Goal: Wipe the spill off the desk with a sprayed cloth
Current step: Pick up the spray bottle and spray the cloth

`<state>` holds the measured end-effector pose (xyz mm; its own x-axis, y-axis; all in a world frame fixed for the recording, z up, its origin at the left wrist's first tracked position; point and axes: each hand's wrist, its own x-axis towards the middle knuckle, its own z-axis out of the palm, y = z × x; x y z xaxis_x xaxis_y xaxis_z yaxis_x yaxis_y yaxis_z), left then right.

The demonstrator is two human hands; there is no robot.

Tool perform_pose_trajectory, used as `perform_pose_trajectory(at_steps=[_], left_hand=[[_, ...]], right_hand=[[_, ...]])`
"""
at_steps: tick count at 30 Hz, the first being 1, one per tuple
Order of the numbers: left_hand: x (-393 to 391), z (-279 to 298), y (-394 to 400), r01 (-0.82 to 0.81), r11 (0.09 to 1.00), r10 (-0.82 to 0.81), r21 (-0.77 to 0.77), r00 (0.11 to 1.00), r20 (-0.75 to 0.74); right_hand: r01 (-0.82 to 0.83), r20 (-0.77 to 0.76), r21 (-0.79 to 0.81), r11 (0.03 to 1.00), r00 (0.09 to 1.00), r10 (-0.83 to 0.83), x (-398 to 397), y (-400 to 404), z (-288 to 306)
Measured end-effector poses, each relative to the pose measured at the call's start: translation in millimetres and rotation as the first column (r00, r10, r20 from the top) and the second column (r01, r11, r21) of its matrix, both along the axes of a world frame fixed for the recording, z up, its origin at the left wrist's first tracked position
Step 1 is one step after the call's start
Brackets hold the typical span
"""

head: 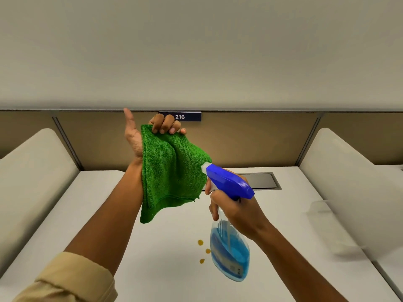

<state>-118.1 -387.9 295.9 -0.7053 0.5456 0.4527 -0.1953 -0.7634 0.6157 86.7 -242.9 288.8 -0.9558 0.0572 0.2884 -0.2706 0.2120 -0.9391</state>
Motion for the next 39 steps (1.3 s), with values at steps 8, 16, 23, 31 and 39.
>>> perform_pose_trajectory(at_steps=[8,16,23,31,39], left_hand=[[0.1,11.8,18.6,0.050,0.998,-0.050,0.035,0.999,-0.001],[0.0,16.2,40.4,0.055,0.998,-0.055,0.029,0.998,-0.008],[2.0,15.0,60.3,0.041,0.999,-0.041,0.010,0.999,0.003],[4.1,12.5,78.8,0.036,0.999,-0.036,0.004,0.999,0.028],[2.9,12.8,93.2,0.019,1.000,-0.019,-0.005,0.999,0.029]], right_hand=[[0.041,0.001,0.020,0.999,0.999,-0.041,-0.9,19.8,-3.6],[0.112,0.041,0.093,0.989,0.992,-0.116,3.5,47.0,-14.1],[0.167,0.103,0.063,0.984,0.980,-0.173,5.2,63.7,-18.4],[0.147,0.068,0.048,0.988,0.986,-0.150,5.7,81.6,-23.4],[0.204,0.041,0.061,0.977,0.977,-0.207,4.4,91.8,-27.2]])
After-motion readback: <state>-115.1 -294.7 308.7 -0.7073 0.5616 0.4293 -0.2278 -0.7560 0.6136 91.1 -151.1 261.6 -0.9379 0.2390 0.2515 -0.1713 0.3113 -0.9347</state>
